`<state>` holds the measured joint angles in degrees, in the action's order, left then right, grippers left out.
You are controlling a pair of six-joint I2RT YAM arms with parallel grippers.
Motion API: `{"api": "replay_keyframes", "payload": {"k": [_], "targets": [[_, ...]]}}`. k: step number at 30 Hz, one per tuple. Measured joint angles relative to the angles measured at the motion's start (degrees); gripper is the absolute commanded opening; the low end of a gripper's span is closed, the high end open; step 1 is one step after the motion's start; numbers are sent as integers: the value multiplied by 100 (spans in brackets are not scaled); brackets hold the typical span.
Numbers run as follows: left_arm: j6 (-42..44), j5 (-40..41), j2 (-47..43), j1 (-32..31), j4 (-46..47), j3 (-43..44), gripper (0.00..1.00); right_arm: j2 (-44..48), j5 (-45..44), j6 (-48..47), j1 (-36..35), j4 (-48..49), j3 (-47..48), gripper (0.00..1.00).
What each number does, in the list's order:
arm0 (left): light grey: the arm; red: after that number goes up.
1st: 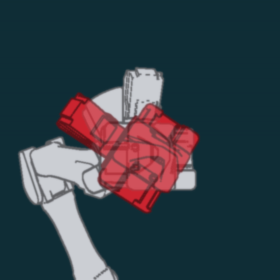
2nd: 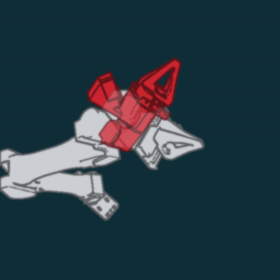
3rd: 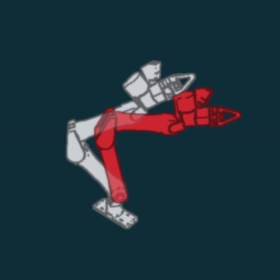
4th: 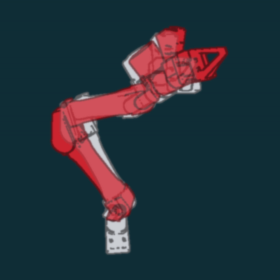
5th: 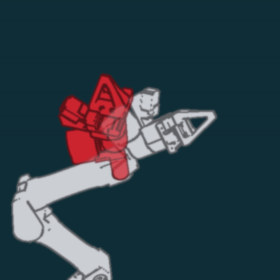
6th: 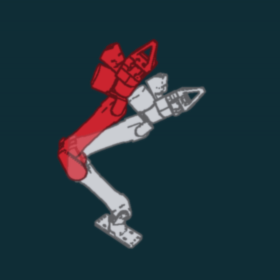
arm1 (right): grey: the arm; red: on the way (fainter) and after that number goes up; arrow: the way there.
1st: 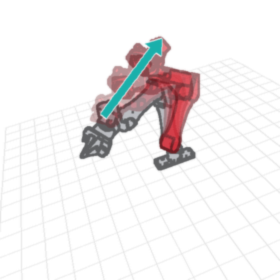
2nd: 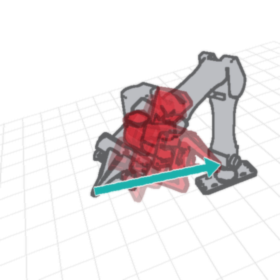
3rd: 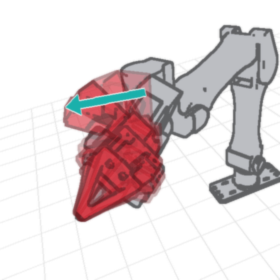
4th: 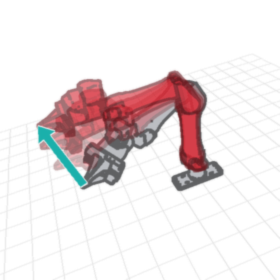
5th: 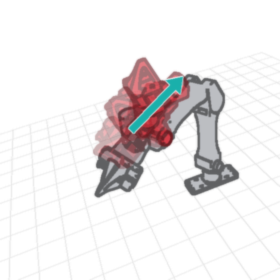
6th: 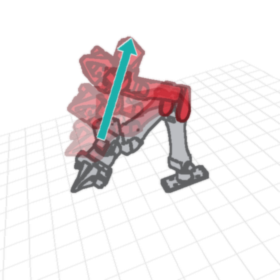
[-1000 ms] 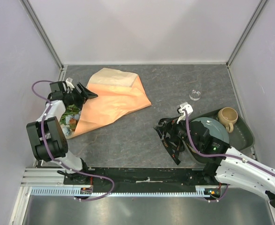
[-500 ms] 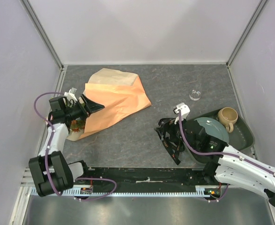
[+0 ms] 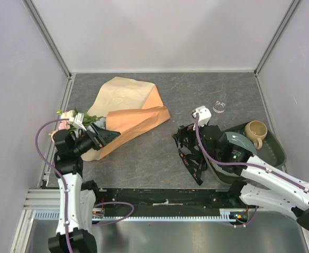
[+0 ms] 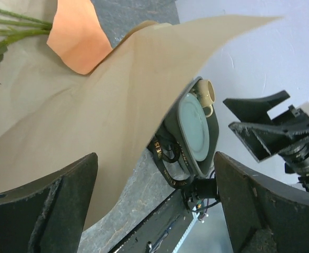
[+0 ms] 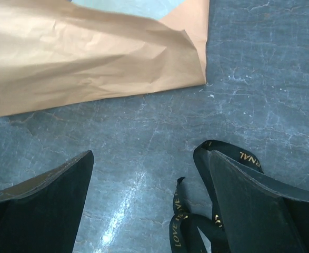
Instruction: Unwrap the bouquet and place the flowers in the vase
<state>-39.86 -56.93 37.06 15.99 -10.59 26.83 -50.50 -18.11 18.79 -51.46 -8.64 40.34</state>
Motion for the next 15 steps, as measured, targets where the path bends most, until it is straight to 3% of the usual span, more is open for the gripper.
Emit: {"api": "replay_keyframes", "payload": {"k": [8,9,11,15], "targets": [[-570,-328,-680,-120,-201,-699,92,-557,28,-11,160,-44,640,98],[-570,-339,-678,-155,-286,-697,83,-695,46,15,203,-61,780,98],[-562,-354,-680,-184,-417,-654,76,-973,168,109,319,-87,1025,98],[-404,-413,-678,-188,-640,-310,79,-1930,649,365,570,-236,2024,98]]}}
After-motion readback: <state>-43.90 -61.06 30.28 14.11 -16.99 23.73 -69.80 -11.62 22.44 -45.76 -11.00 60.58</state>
